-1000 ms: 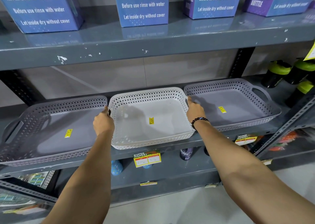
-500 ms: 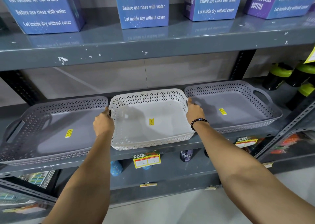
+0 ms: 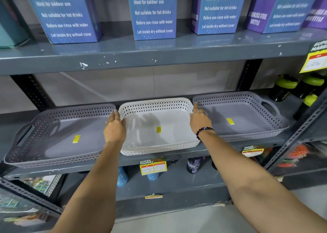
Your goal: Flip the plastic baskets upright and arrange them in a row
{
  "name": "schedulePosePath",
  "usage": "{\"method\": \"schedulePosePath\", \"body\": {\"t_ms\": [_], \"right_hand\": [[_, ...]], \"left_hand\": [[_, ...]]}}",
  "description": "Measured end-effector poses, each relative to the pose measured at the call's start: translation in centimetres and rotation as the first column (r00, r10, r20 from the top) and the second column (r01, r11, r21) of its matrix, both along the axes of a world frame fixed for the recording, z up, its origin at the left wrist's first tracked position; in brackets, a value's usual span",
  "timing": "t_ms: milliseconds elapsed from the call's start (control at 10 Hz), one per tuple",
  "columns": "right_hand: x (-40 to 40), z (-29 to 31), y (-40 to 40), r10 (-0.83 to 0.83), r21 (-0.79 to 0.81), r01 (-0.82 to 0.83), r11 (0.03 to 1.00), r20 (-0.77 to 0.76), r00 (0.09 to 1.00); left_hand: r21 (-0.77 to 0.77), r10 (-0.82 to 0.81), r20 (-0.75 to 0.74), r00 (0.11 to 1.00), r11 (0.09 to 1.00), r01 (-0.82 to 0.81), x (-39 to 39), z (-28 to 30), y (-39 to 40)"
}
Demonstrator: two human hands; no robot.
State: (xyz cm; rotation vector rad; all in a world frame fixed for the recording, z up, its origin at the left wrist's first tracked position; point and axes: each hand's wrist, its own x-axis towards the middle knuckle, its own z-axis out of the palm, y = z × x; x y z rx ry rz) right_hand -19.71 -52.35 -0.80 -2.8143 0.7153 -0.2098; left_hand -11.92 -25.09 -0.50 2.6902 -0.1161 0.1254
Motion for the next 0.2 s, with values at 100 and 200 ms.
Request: {"method": "schedulePosePath", "body": {"t_ms": [100,200], "right_hand": [[-1.3,0.4,2.2,0.042,-0.06,-0.039,0.997,0.045,0.998],[-2.2,1.1,4.0,0.09,-0.138,-0.079,0.987,0.081,0.993]], "left_hand": [[0.027,-0.072,0.083,0.994,0.997,0.07,-2.1,0.9,-0.1],[0.047,-0.111,0.126,0.986,0.993,0.106,-3.8,2.0,0.0]]}}
